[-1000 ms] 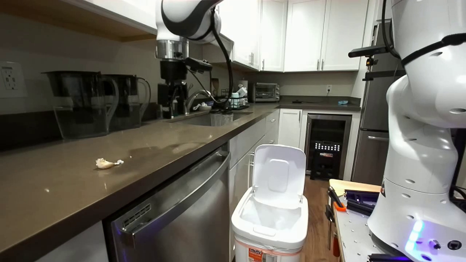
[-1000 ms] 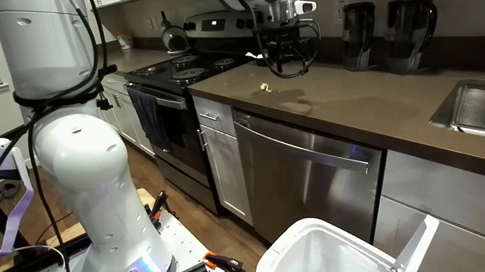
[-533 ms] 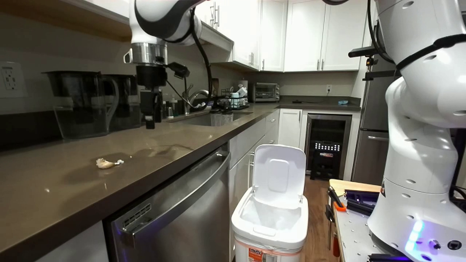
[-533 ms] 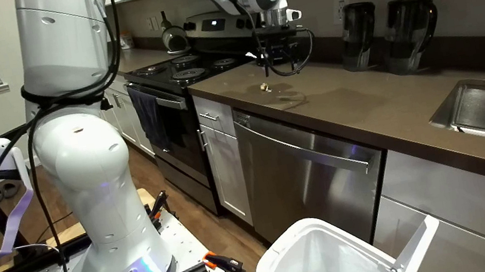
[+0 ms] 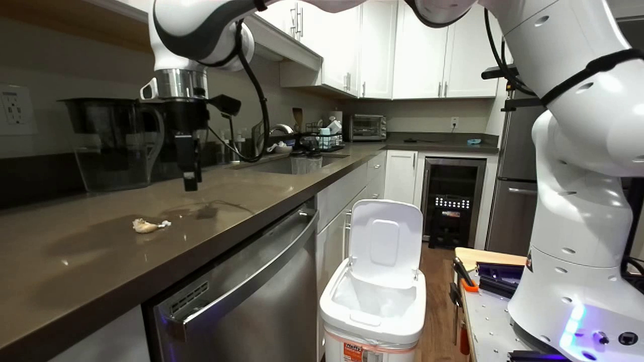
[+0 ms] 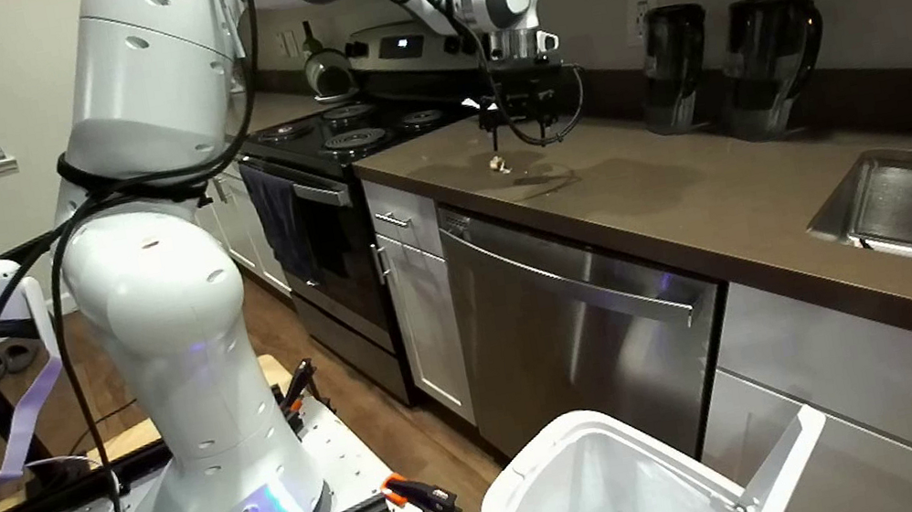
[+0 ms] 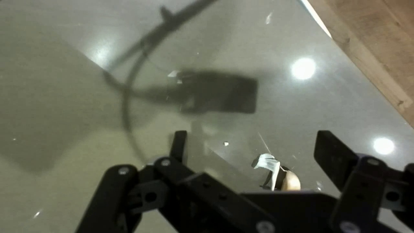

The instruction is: Pick up the garlic from the counter and discard it in the bin

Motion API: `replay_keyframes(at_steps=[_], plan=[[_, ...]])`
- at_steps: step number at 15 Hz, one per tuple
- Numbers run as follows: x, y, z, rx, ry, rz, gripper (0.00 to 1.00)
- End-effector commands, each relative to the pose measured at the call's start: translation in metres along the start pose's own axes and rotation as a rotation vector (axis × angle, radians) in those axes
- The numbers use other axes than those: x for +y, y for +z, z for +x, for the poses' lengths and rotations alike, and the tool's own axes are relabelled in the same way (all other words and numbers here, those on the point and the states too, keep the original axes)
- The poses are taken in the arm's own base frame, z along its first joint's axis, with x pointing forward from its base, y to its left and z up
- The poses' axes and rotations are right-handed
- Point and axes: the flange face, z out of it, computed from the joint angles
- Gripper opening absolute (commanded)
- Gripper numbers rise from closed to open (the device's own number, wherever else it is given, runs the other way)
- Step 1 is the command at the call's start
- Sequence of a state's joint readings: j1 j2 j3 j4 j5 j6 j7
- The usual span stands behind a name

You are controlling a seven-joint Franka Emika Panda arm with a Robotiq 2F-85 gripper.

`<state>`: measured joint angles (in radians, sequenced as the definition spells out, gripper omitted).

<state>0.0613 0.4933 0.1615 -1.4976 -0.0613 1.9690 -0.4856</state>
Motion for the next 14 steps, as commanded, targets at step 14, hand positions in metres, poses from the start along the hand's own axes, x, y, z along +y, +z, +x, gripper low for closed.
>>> replay_keyframes(at_steps=[14], plan=[[-0.013, 0.033, 0.069, 0.045, -0.034, 0.091, 1.0]])
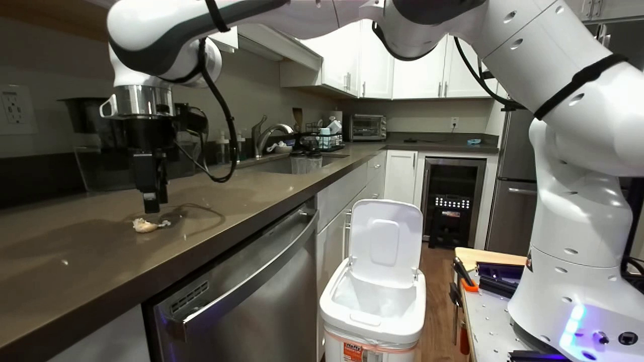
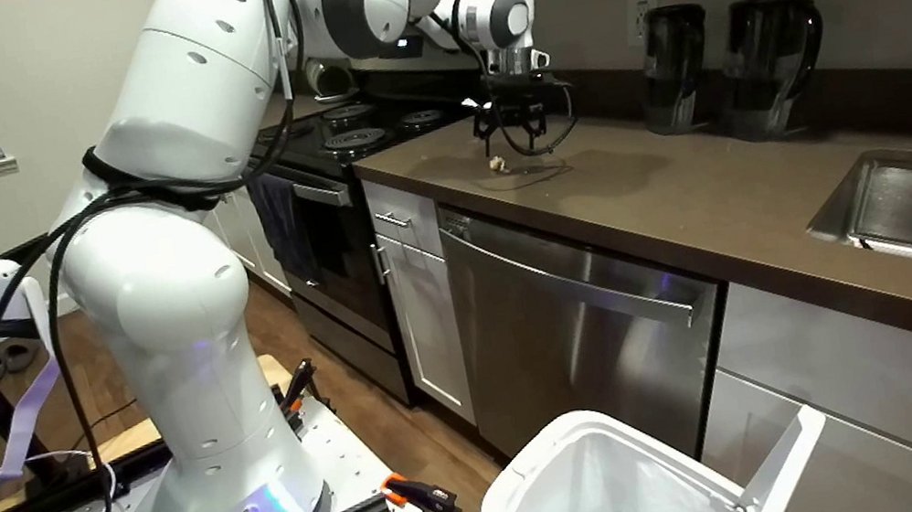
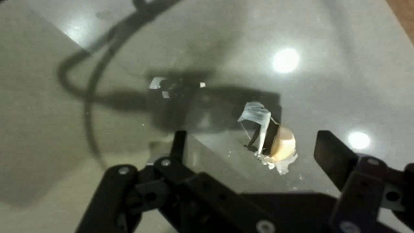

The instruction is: Pick up the garlic from the counter and discard it in the bin

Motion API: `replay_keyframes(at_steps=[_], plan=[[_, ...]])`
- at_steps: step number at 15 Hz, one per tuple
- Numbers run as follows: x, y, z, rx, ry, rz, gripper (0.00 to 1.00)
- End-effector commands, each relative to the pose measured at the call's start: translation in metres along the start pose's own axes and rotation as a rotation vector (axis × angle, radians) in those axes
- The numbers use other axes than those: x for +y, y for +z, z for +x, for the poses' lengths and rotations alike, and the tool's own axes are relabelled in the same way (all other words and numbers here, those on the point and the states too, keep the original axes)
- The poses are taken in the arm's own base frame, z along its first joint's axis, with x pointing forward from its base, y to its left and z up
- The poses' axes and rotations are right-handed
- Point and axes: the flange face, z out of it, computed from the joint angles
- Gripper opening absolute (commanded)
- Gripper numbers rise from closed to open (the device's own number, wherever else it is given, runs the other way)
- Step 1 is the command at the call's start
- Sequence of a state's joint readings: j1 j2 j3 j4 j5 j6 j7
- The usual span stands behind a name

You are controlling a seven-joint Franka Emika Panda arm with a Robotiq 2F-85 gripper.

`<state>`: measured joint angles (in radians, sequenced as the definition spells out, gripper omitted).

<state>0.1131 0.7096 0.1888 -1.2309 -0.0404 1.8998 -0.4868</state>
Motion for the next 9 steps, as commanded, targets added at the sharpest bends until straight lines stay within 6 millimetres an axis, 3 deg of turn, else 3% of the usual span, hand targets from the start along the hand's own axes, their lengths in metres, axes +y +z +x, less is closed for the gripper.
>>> replay_keyframes(at_steps=[1, 8, 9], plan=[[0.0, 0.002, 0.008, 0.036, 0.009, 0.034, 1.0], [-0.004, 0.017, 0.012, 0.029, 0.018, 0.058, 1.0], [-0.004, 0.019, 0.012, 0.025, 0.018, 0.053, 0.95]])
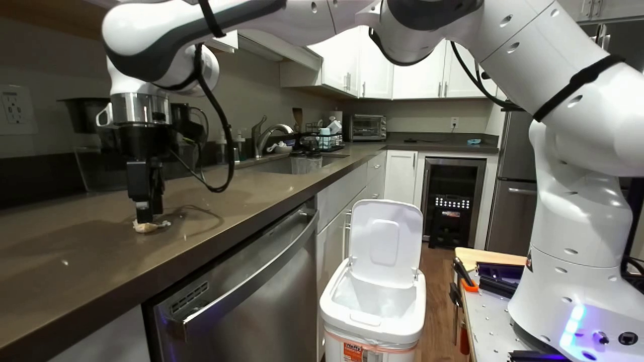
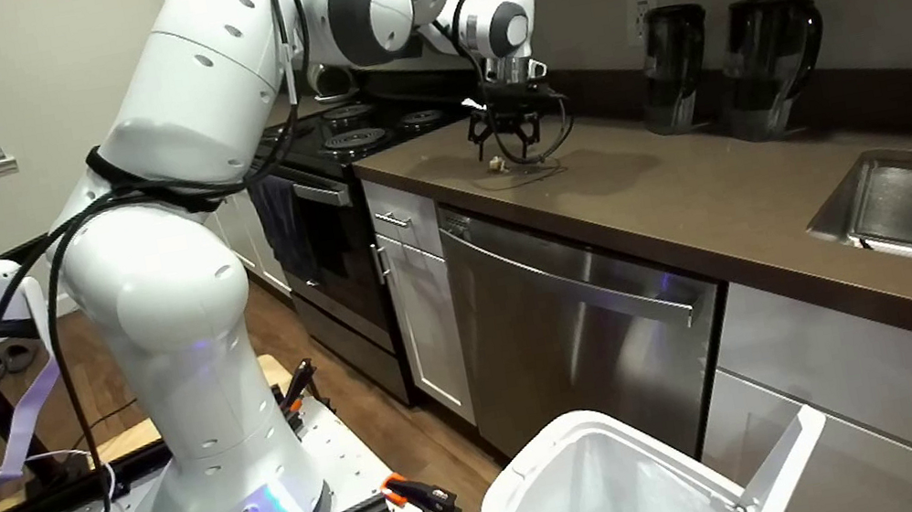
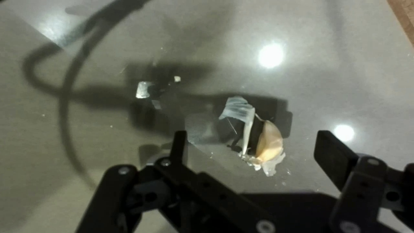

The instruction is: Pick up the garlic from the counter and discard it in the bin

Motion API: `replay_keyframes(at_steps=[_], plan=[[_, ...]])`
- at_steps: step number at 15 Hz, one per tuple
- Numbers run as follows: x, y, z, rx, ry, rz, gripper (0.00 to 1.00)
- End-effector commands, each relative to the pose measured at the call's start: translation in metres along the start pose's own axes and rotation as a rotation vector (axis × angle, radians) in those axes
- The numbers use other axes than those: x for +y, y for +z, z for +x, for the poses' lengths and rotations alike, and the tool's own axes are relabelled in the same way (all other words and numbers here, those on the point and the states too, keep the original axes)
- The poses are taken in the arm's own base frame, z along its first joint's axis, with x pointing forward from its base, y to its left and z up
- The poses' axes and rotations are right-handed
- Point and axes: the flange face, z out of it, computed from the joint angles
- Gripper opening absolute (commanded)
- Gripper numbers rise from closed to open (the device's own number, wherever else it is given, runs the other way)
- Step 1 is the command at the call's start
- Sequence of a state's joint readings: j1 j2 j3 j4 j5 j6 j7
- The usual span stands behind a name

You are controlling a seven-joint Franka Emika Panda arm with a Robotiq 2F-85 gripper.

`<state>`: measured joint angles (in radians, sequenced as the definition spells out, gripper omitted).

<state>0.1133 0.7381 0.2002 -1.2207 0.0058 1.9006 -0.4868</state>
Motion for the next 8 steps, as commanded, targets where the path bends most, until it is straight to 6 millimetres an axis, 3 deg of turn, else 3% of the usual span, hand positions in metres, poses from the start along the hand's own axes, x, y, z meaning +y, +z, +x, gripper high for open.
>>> replay_keyframes(at_steps=[1, 5, 8], plan=[[0.0018, 0.0061, 0.0062, 0.011, 0.011, -0.008, 0.9], [0.0017, 0.0113, 0.008, 0.009, 0.012, -0.014, 0.77], [0.0009, 0.0105, 0.0096, 0.013, 0.014, -0.027, 0.46]])
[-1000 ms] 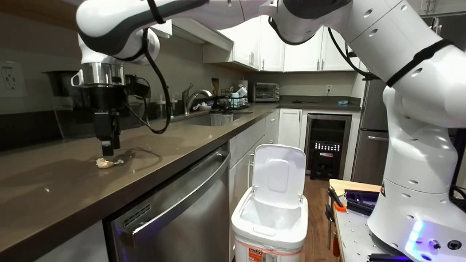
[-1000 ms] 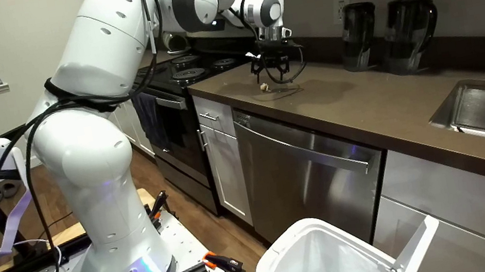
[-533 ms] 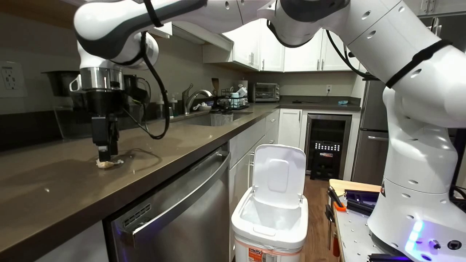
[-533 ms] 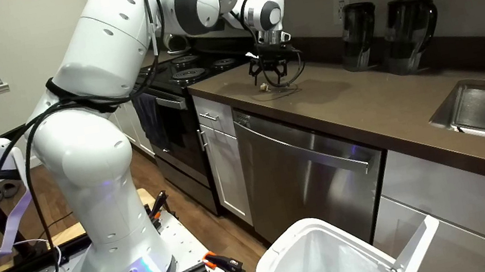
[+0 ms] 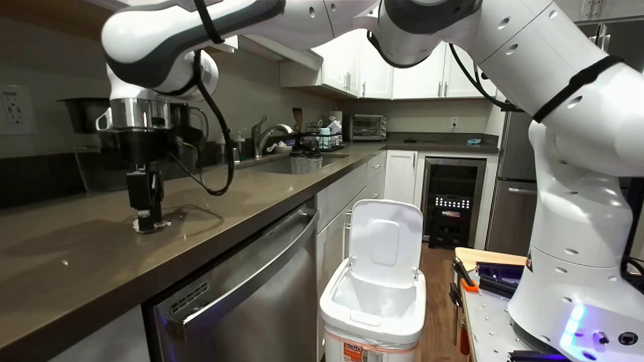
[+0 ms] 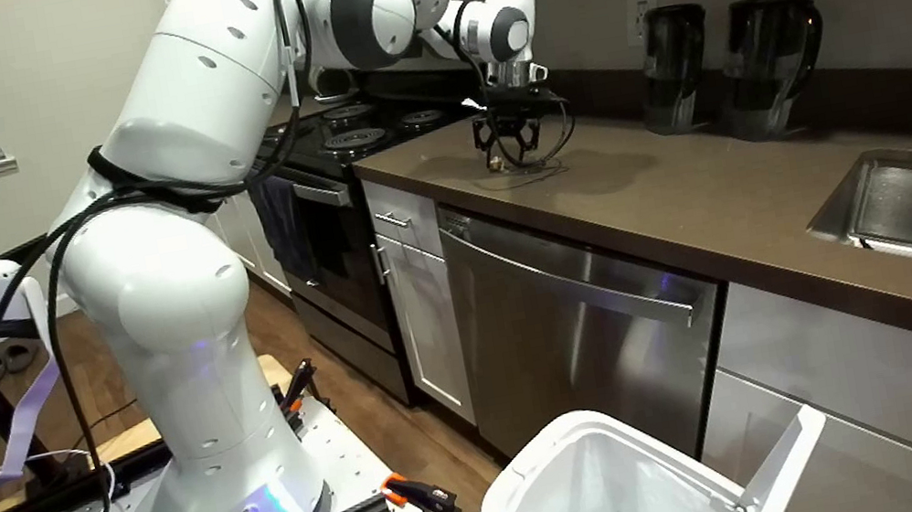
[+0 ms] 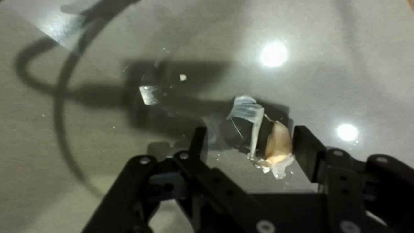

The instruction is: Pick up the garlic from the counter and discard it in the bin

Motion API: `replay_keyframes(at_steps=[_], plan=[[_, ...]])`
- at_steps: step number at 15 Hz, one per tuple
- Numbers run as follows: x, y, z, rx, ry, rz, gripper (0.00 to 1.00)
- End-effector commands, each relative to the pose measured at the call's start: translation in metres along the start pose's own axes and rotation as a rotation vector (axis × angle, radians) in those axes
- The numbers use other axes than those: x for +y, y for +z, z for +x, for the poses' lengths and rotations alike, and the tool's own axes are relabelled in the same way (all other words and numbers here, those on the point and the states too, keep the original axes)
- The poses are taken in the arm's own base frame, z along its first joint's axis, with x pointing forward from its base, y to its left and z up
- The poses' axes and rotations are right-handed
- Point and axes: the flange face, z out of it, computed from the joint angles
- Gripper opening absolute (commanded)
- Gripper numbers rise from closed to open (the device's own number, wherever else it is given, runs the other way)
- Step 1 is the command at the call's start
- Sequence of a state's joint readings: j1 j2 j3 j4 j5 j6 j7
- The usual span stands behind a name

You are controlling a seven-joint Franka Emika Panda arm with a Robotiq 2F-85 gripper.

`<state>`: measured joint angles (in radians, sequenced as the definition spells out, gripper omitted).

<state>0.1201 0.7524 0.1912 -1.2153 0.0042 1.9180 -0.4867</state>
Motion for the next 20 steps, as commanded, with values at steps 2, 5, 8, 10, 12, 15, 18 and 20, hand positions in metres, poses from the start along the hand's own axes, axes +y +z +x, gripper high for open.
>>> replay_keyframes(at_steps=[2, 5, 8, 10, 12, 15, 18, 20], plan=[[-0.003, 0.003, 0.008, 0.007, 0.012, -0.027, 0.32], [-0.006, 0.005, 0.009, 0.0, 0.013, -0.044, 0.13], [-0.012, 0.003, 0.01, -0.023, 0.021, -0.058, 0.06], [-0.015, -0.001, 0.006, -0.047, 0.038, -0.077, 0.09], [-0.019, -0.008, 0.004, -0.054, 0.056, -0.102, 0.07], [-0.021, -0.018, -0.002, -0.058, 0.087, -0.138, 0.08], [-0.02, -0.035, -0.013, -0.055, 0.117, -0.155, 0.08], [-0.017, -0.047, -0.023, -0.047, 0.14, -0.164, 0.08]])
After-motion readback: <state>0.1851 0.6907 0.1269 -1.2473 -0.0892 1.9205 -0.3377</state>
